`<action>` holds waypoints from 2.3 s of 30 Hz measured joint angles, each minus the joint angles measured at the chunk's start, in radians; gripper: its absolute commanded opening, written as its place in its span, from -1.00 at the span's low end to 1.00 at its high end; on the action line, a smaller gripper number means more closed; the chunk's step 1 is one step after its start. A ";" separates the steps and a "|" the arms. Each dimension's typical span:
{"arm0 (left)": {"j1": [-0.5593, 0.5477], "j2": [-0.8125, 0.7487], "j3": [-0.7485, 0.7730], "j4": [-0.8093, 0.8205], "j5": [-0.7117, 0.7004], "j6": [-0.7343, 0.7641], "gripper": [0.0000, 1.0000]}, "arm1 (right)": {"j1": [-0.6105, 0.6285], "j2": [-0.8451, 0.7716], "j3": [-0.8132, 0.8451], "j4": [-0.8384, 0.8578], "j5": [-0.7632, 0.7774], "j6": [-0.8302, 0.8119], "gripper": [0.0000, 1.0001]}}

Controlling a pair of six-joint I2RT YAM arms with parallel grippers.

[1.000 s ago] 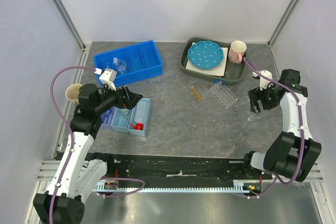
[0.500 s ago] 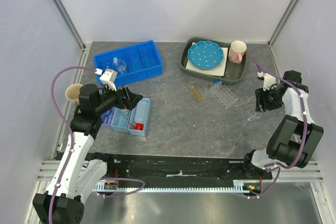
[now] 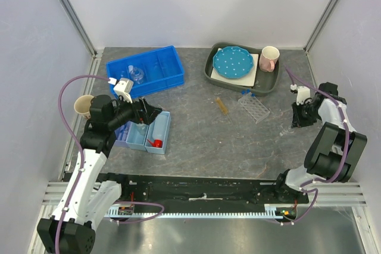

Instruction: Organize the chemistry lab equipment

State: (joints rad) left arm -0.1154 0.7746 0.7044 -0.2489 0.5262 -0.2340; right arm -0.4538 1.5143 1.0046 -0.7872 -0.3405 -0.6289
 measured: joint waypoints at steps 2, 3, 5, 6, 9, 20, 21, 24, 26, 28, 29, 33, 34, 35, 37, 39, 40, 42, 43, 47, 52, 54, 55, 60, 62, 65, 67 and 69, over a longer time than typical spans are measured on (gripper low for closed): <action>0.000 0.002 0.000 0.000 0.000 0.000 0.88 | 0.000 -0.002 -0.002 0.002 -0.004 0.000 -0.96; 0.000 0.003 0.000 0.000 0.002 0.000 0.89 | 0.000 -0.006 -0.005 0.003 -0.006 0.001 -0.97; 0.000 0.006 0.000 0.001 0.006 0.000 0.92 | 0.000 -0.021 -0.015 0.005 -0.012 0.003 -0.99; 0.000 0.010 0.000 0.003 0.011 0.000 0.93 | 0.000 -0.032 -0.019 0.002 -0.018 0.003 -1.00; 0.000 0.024 -0.001 0.022 0.043 -0.008 0.99 | 0.001 -0.075 -0.024 -0.005 -0.037 0.006 -1.00; -0.137 0.199 -0.029 0.244 0.134 -0.325 1.00 | 0.114 -0.293 -0.025 0.009 -0.039 0.156 -1.00; -0.201 0.211 -0.027 0.261 0.115 -0.356 0.99 | 0.135 -0.307 -0.025 0.019 -0.029 0.177 -1.00; -0.411 0.275 -0.008 0.353 0.019 -0.471 1.00 | 0.208 -0.341 -0.025 0.056 0.026 0.244 -1.00; -0.529 0.349 0.031 0.392 -0.069 -0.558 0.99 | 0.254 -0.354 -0.029 0.082 0.057 0.278 -1.00; -0.630 0.451 0.113 0.383 -0.172 -0.638 0.99 | 0.295 -0.365 -0.035 0.102 0.082 0.313 -1.00; -0.672 0.510 0.167 0.372 -0.224 -0.675 0.99 | 0.314 -0.369 -0.039 0.107 0.093 0.328 -1.00; -0.800 0.732 0.431 0.259 -0.399 -0.779 0.93 | 0.357 -0.387 -0.056 0.129 0.100 0.375 -1.00; -0.825 0.784 0.499 0.230 -0.436 -0.796 0.88 | 0.365 -0.395 -0.063 0.133 0.098 0.384 -1.00; -0.844 0.829 0.556 0.207 -0.475 -0.809 0.86 | 0.372 -0.402 -0.067 0.135 0.097 0.391 -1.00; -0.877 0.909 0.657 0.155 -0.533 -0.828 0.79 | 0.384 -0.414 -0.072 0.136 0.093 0.403 -1.00; -0.900 0.980 0.744 0.096 -0.573 -0.837 0.75 | 0.395 -0.418 -0.073 0.137 0.089 0.414 -1.00; -0.908 1.009 0.781 0.072 -0.586 -0.840 0.70 | 0.400 -0.419 -0.073 0.137 0.085 0.418 -1.00; -0.925 1.079 0.871 0.016 -0.624 -0.842 0.61 | 0.404 -0.419 -0.073 0.139 0.079 0.428 -1.00; -0.933 1.111 0.912 -0.006 -0.639 -0.842 0.53 | 0.404 -0.419 -0.073 0.140 0.076 0.432 -1.00; -0.961 1.209 1.033 -0.099 -0.696 -0.843 0.41 | 0.404 -0.420 -0.073 0.143 0.059 0.452 -1.00; -0.993 1.312 1.168 -0.229 -0.797 -0.839 0.22 | 0.404 -0.425 -0.073 0.144 0.035 0.473 -0.99; -1.000 1.341 1.204 -0.262 -0.829 -0.831 0.08 | 0.404 -0.429 -0.073 0.144 0.023 0.480 -0.99; -1.004 1.353 1.219 -0.278 -0.843 -0.826 0.02 | 0.404 -0.430 -0.073 0.144 0.020 0.484 -0.99; -1.016 1.394 1.290 -0.327 -0.896 -0.797 -0.35 | 0.404 -0.433 -0.082 0.146 0.000 0.497 -0.99; -1.024 1.404 1.315 -0.341 -0.919 -0.780 -0.44 | 0.404 -0.435 -0.084 0.150 -0.008 0.501 -0.98; -1.031 1.417 1.342 -0.359 -0.951 -0.751 -0.72 | 0.404 -0.452 -0.097 0.163 -0.013 0.504 -0.95; -1.033 1.425 1.349 -0.367 -0.965 -0.732 -0.83 | 0.405 -0.467 -0.107 0.169 -0.023 0.506 -0.93; -1.035 1.427 1.349 -0.372 -0.971 -0.717 -0.88 | 0.406 -0.475 -0.116 0.172 -0.032 0.508 -0.86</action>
State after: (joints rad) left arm -1.1507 2.2017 2.0533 -0.6205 -0.4446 -0.9508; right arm -0.0475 1.0393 0.8883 -0.6147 -0.3729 -0.1207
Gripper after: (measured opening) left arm 0.132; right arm 0.040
